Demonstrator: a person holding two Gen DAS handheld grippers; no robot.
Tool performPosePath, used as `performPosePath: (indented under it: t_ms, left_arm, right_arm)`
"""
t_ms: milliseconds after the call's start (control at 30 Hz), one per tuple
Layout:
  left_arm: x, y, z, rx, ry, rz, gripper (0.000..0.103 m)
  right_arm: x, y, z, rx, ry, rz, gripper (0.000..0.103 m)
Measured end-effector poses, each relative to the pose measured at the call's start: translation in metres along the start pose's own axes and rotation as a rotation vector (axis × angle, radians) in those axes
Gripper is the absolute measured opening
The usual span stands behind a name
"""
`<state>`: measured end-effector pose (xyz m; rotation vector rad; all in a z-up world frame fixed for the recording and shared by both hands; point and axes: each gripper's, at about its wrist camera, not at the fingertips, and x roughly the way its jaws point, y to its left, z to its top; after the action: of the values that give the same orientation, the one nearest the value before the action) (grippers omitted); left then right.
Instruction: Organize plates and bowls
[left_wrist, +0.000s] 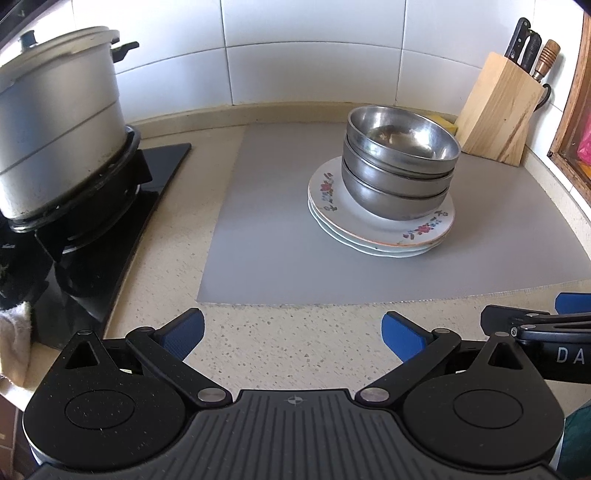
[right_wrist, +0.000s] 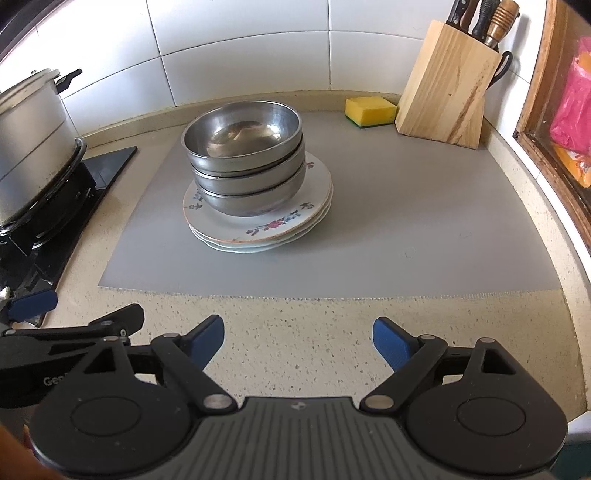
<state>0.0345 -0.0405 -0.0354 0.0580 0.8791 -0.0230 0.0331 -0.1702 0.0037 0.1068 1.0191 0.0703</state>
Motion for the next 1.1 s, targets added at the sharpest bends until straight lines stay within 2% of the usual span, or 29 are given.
performPosePath:
  t_ms: [367,833,1000,1100]
  left_arm:
    - [-0.005,-0.003,0.0,0.008,-0.027,-0.01,0.098]
    - [-0.006,0.02,0.004,-0.056,-0.05,-0.096,0.098]
    - [-0.023,0.029,0.001,-0.072,-0.144,-0.064,0.098]
    - [-0.054,0.045,-0.006,-0.088,-0.301,-0.015,0.098]
  right_arm:
    - [-0.006,-0.007,-0.003,0.017,-0.009,0.009,0.064]
    - [-0.017,0.005,0.006,0.01,-0.052,0.03,0.064]
    - [-0.02,0.009,0.007,0.017,-0.077,0.07,0.064]
    - [-0.029,0.01,0.006,0.028,-0.11,0.12,0.065]
